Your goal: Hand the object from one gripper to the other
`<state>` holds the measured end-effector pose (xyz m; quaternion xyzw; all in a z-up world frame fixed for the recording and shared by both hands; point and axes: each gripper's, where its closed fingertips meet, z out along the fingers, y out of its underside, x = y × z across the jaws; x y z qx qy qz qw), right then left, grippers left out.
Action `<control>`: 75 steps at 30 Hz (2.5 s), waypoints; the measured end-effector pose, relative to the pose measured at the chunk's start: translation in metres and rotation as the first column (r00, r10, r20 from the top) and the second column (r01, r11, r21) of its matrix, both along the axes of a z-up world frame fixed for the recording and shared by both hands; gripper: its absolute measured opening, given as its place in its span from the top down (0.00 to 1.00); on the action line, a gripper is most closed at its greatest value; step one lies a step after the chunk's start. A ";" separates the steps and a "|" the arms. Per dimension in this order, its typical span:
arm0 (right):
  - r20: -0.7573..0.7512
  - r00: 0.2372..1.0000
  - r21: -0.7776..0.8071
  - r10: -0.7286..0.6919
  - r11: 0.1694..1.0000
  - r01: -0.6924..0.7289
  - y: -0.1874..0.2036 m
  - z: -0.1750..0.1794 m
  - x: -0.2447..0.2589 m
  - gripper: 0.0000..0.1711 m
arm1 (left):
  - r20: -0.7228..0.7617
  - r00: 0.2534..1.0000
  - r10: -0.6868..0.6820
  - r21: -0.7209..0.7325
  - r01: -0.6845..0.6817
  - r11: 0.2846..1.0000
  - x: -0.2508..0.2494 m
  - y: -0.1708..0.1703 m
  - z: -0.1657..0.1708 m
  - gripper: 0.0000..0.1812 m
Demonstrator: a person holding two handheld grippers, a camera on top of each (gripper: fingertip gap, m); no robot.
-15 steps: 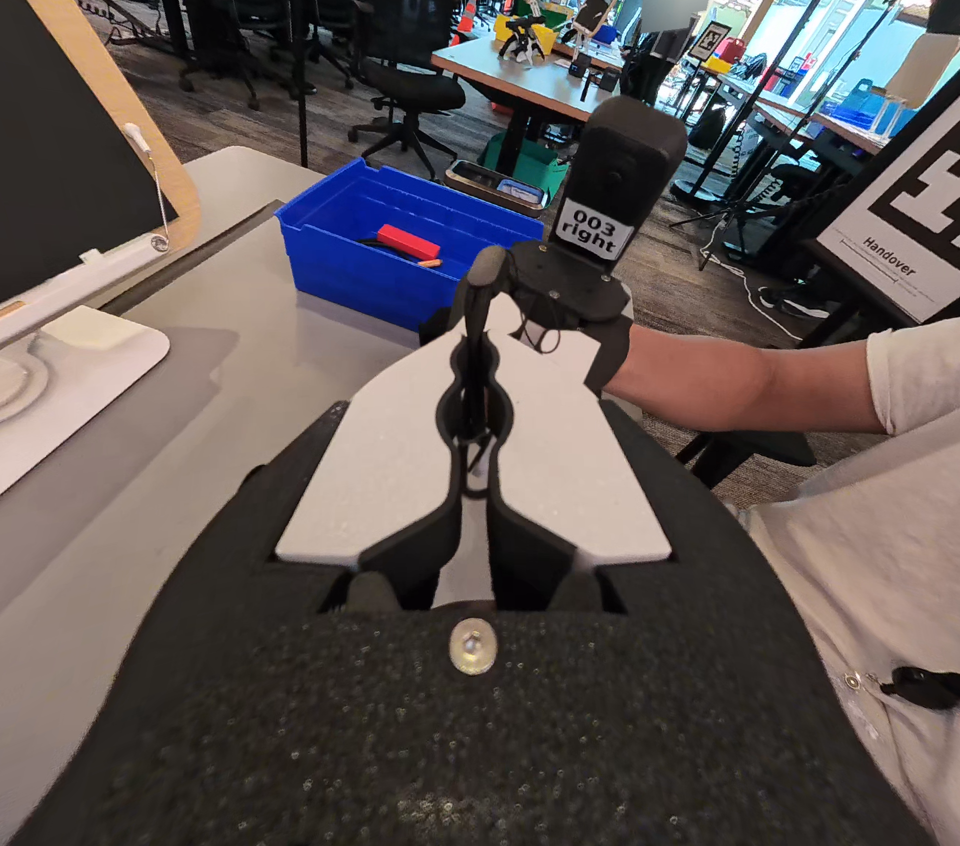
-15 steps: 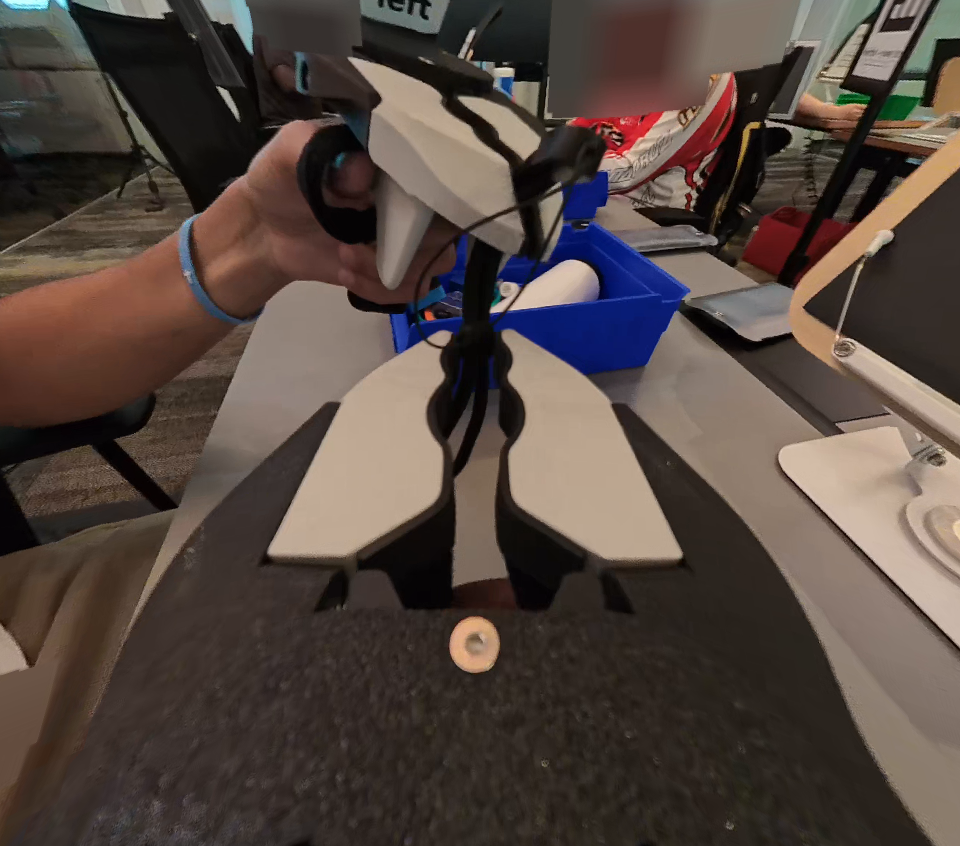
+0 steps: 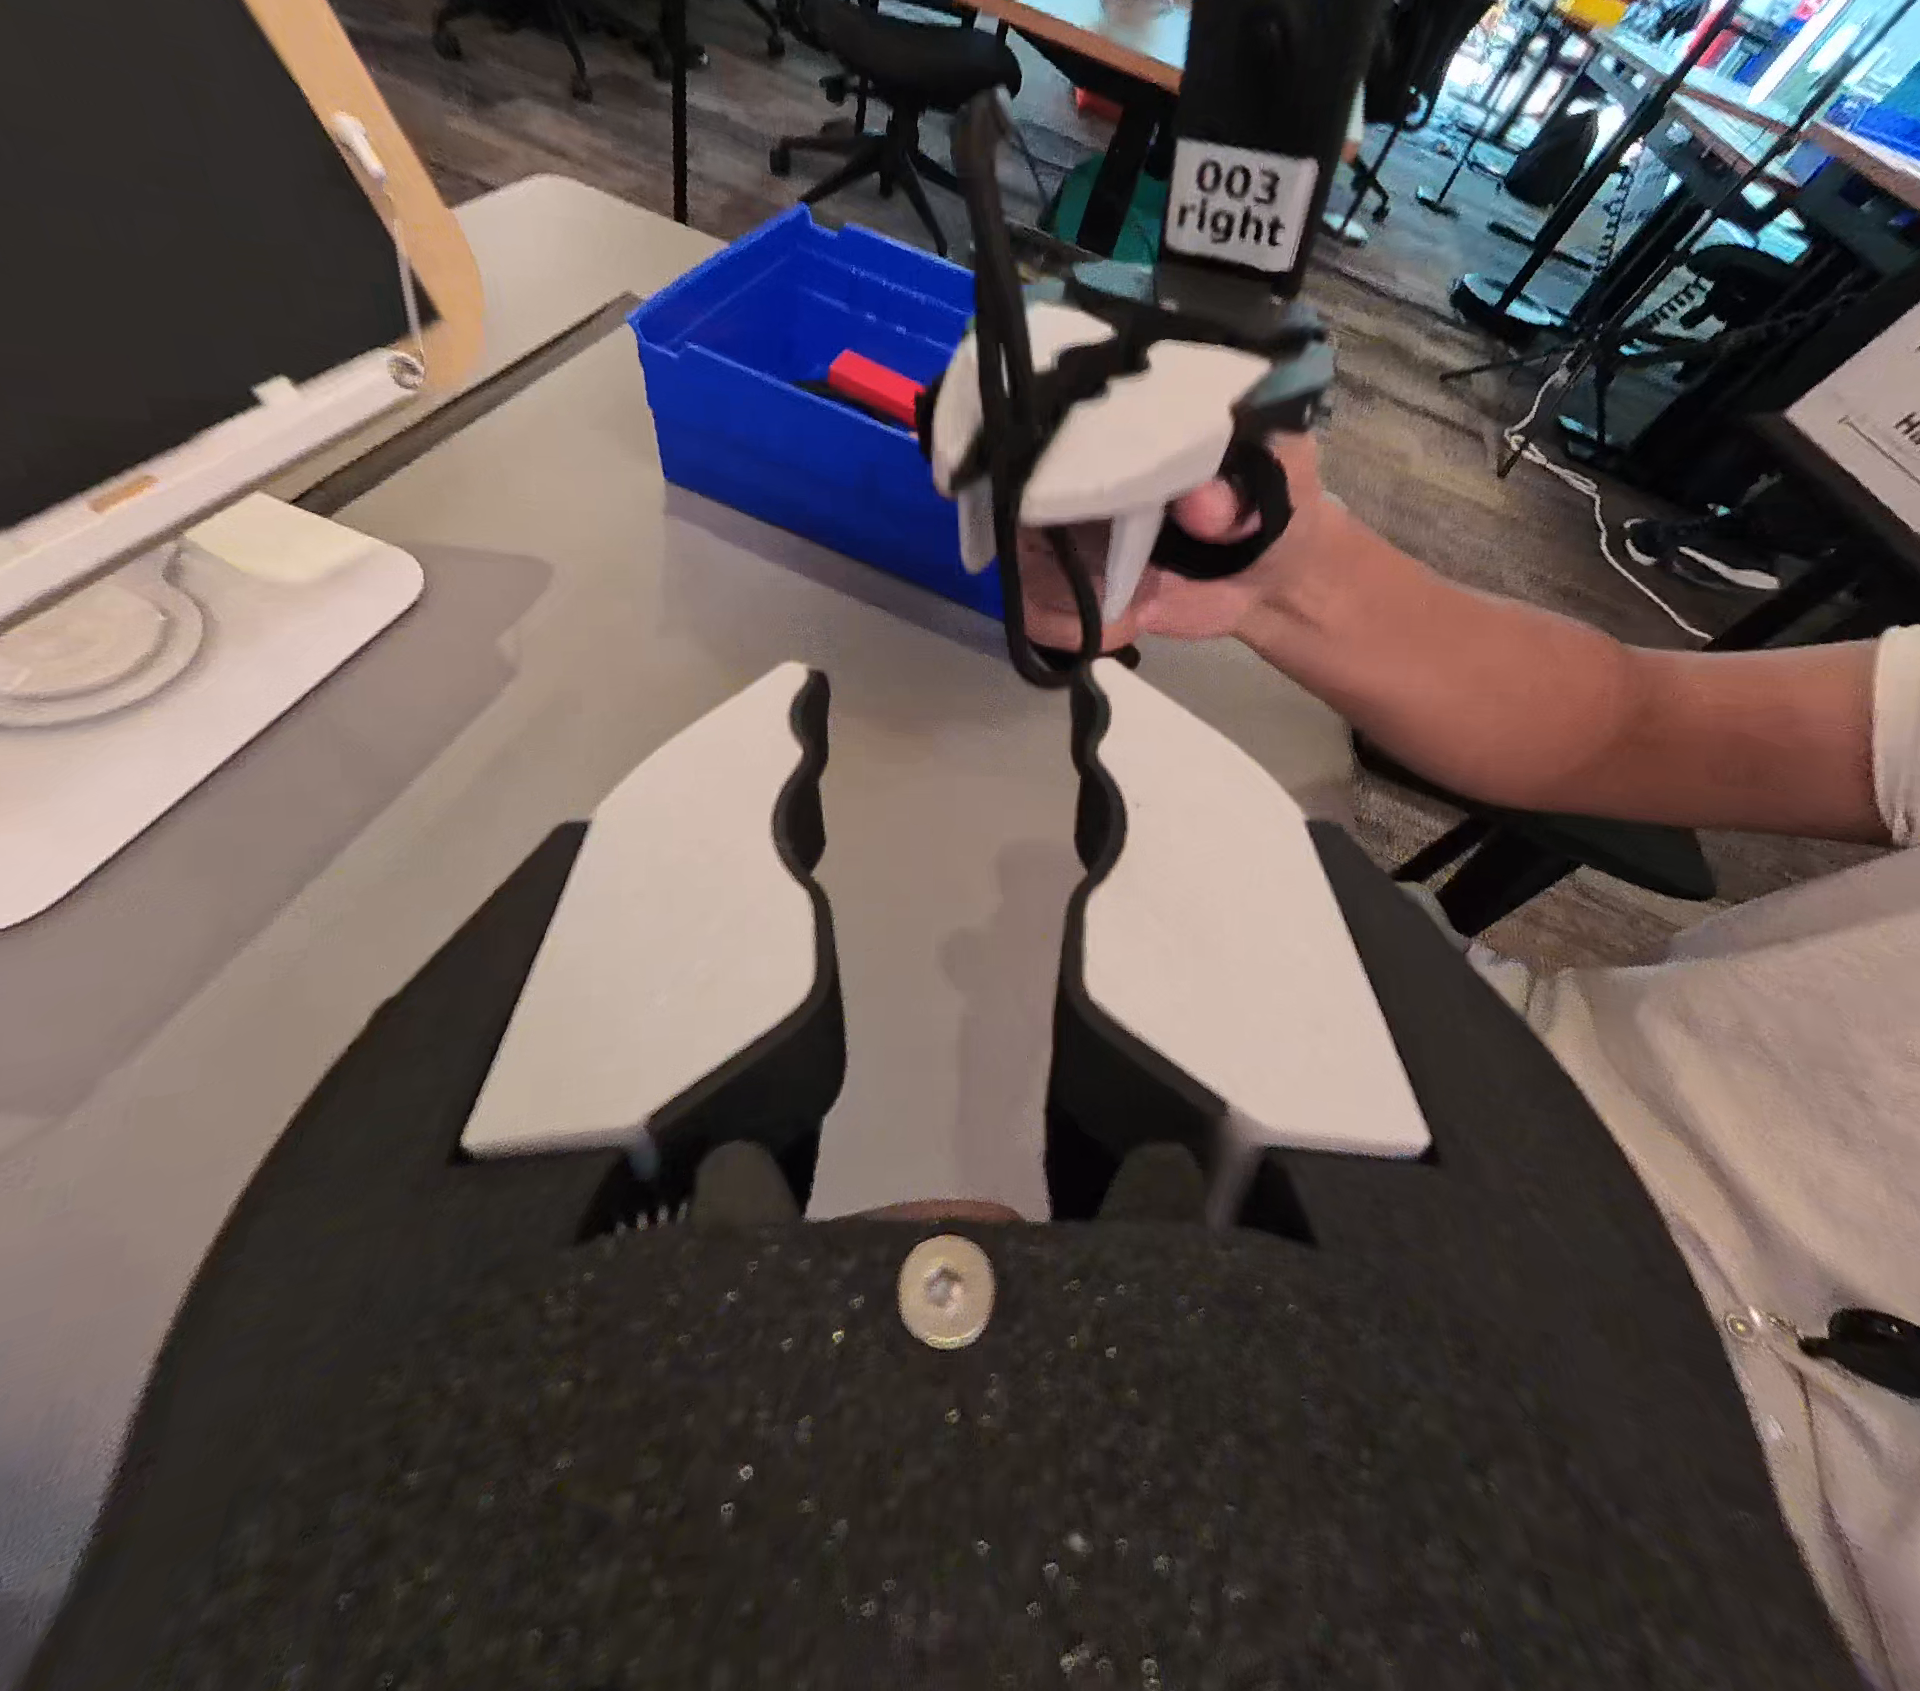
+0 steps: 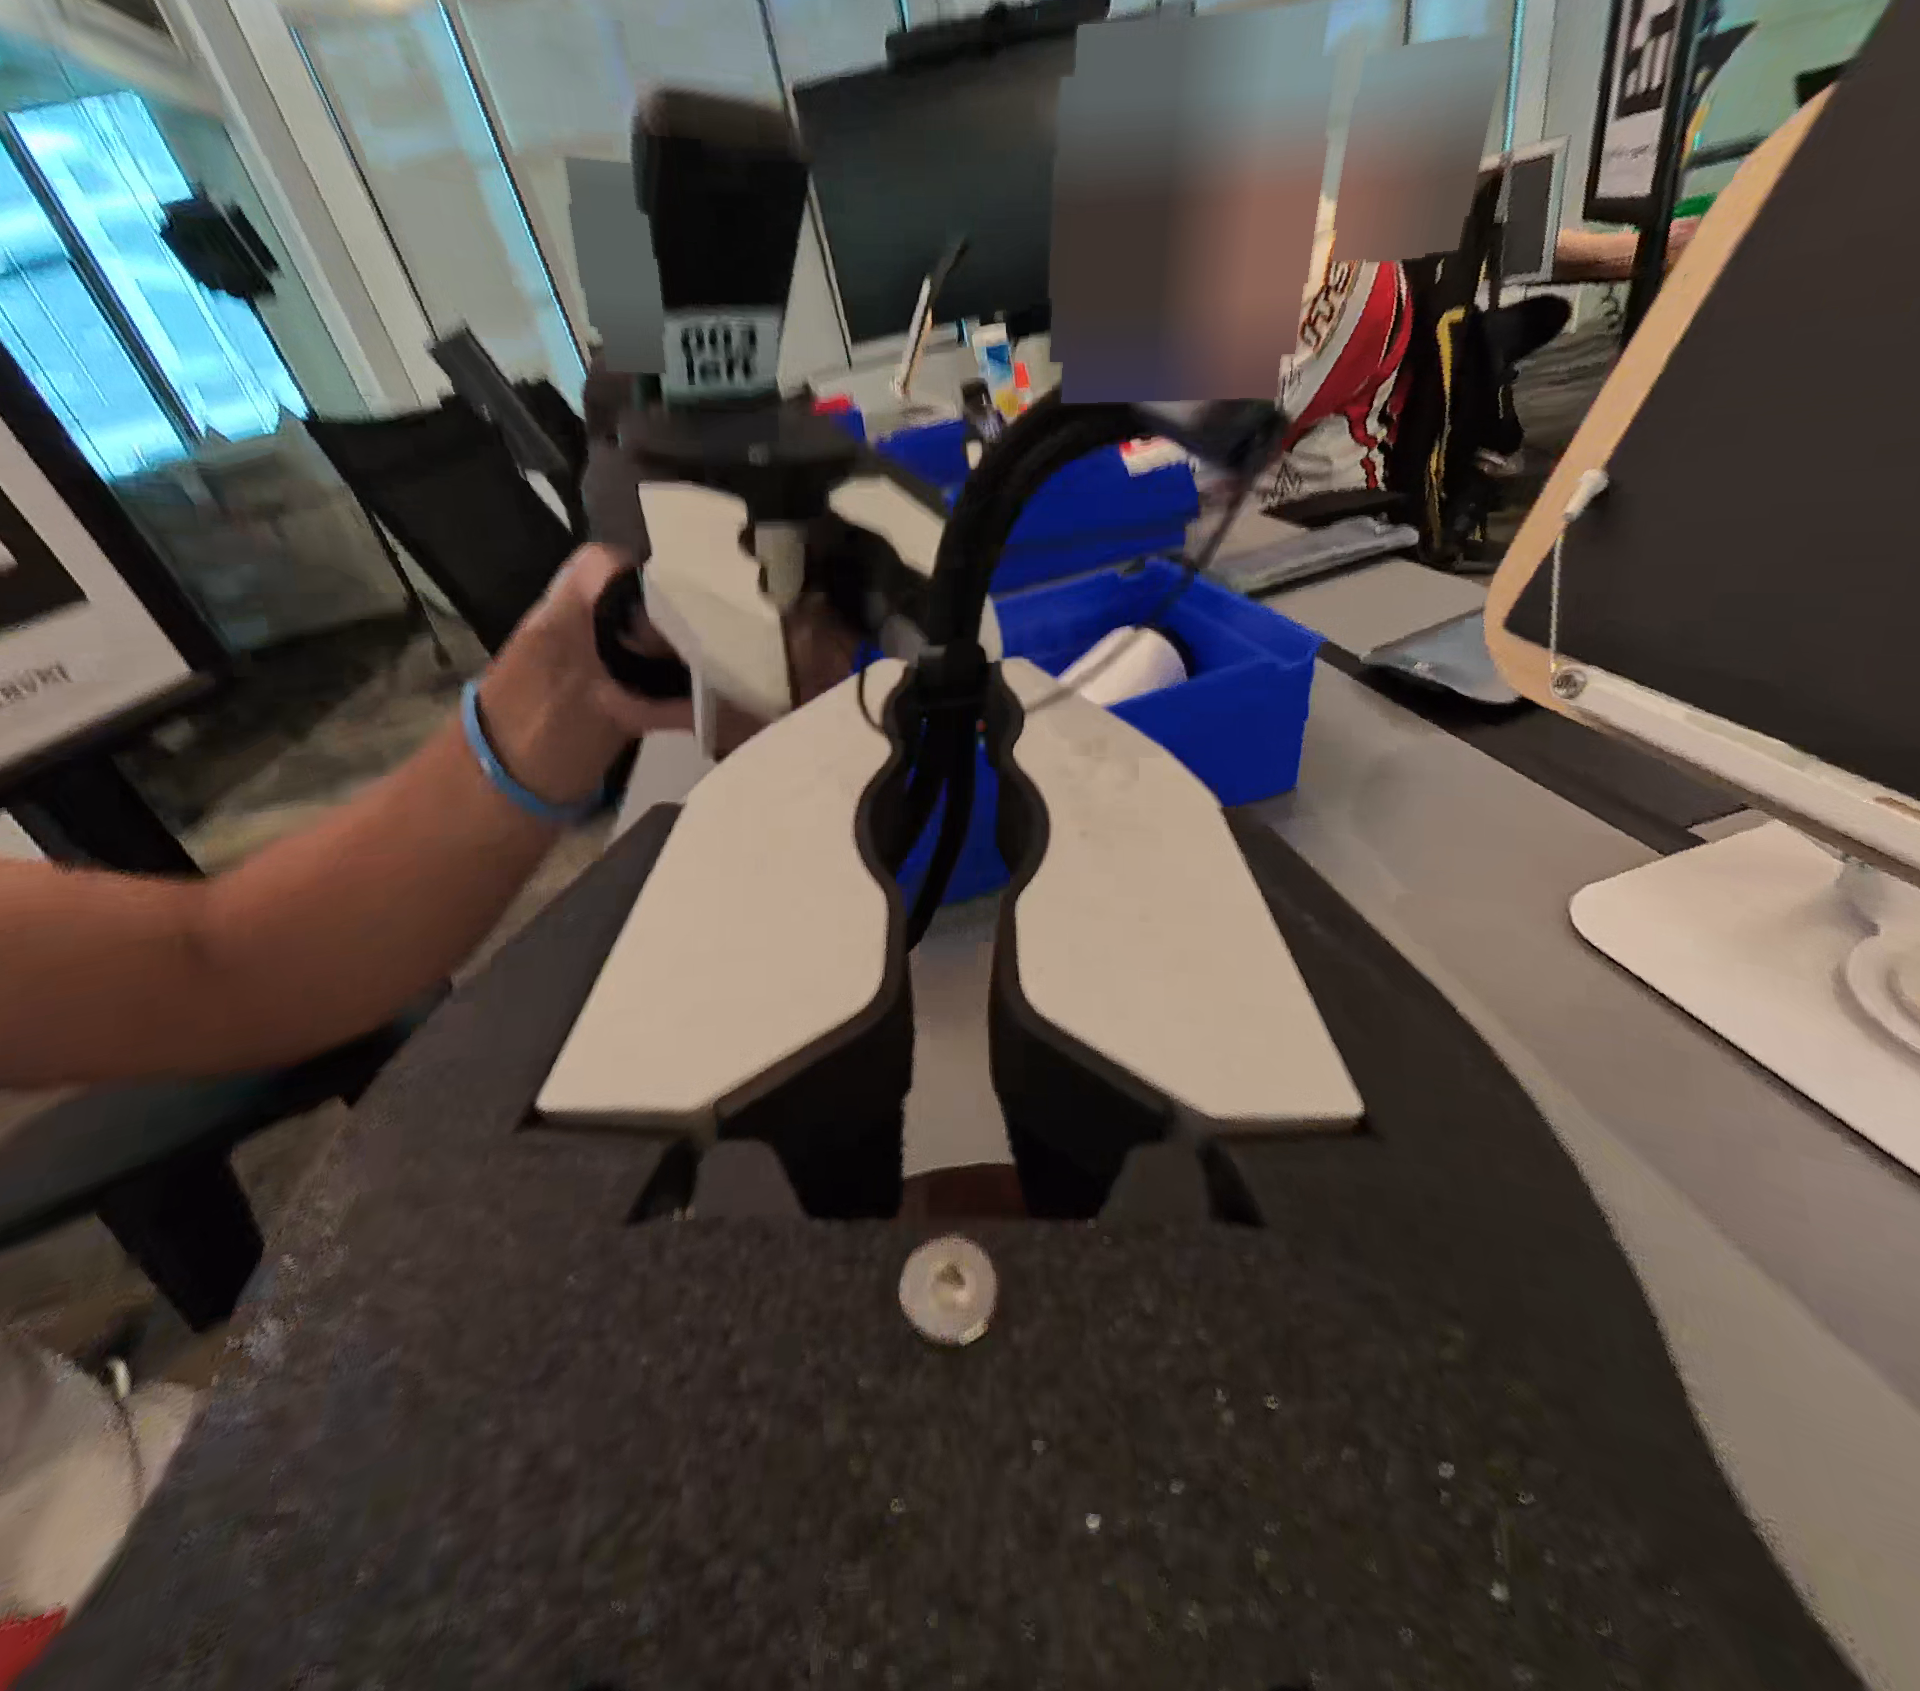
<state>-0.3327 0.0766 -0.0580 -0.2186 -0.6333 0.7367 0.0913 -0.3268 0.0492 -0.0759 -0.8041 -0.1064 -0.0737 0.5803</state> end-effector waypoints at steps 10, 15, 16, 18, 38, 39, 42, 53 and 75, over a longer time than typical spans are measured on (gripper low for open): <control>-0.032 0.986 -0.091 -0.165 0.983 0.161 0.002 0.006 -0.012 0.94 | -0.047 0.998 -0.032 -0.044 0.030 0.999 0.016 0.046 -0.028 0.76; -0.052 0.973 -0.048 -0.225 0.974 0.223 0.005 0.000 -0.019 0.94 | -0.072 0.997 -0.038 -0.055 0.034 0.998 0.017 0.046 -0.029 0.94; -0.037 0.977 -0.060 -0.212 0.976 0.210 0.006 0.001 -0.018 0.93 | -0.086 0.996 -0.011 -0.053 0.006 0.999 0.013 0.045 -0.027 0.95; -0.015 0.984 -0.092 -0.179 0.980 0.177 0.009 0.005 -0.016 0.93 | -0.095 0.995 0.010 -0.061 -0.016 0.998 0.007 0.040 -0.026 0.96; -0.735 0.674 0.635 0.067 0.417 0.651 -0.014 -0.068 -0.010 0.76 | -0.315 0.949 0.033 -0.436 -0.175 0.883 -0.022 -0.024 -0.056 0.96; -0.739 0.672 0.616 0.049 0.453 0.645 -0.019 -0.066 -0.009 0.75 | -0.304 0.952 0.018 -0.427 -0.153 0.891 -0.018 -0.020 -0.054 0.96; -0.726 0.687 0.585 0.004 0.529 0.615 -0.027 -0.063 -0.008 0.75 | -0.272 0.962 -0.036 -0.394 -0.077 0.916 -0.003 -0.010 -0.050 0.96; -0.582 0.812 0.593 -0.044 0.661 0.461 -0.018 -0.066 -0.008 0.98 | -0.268 0.957 -0.114 -0.388 0.001 0.922 0.012 -0.004 -0.054 0.87; -0.236 0.971 0.249 0.036 0.968 0.024 -0.028 -0.026 0.022 0.98 | -0.098 0.974 -0.202 -0.074 0.195 0.978 0.021 0.023 -0.053 0.98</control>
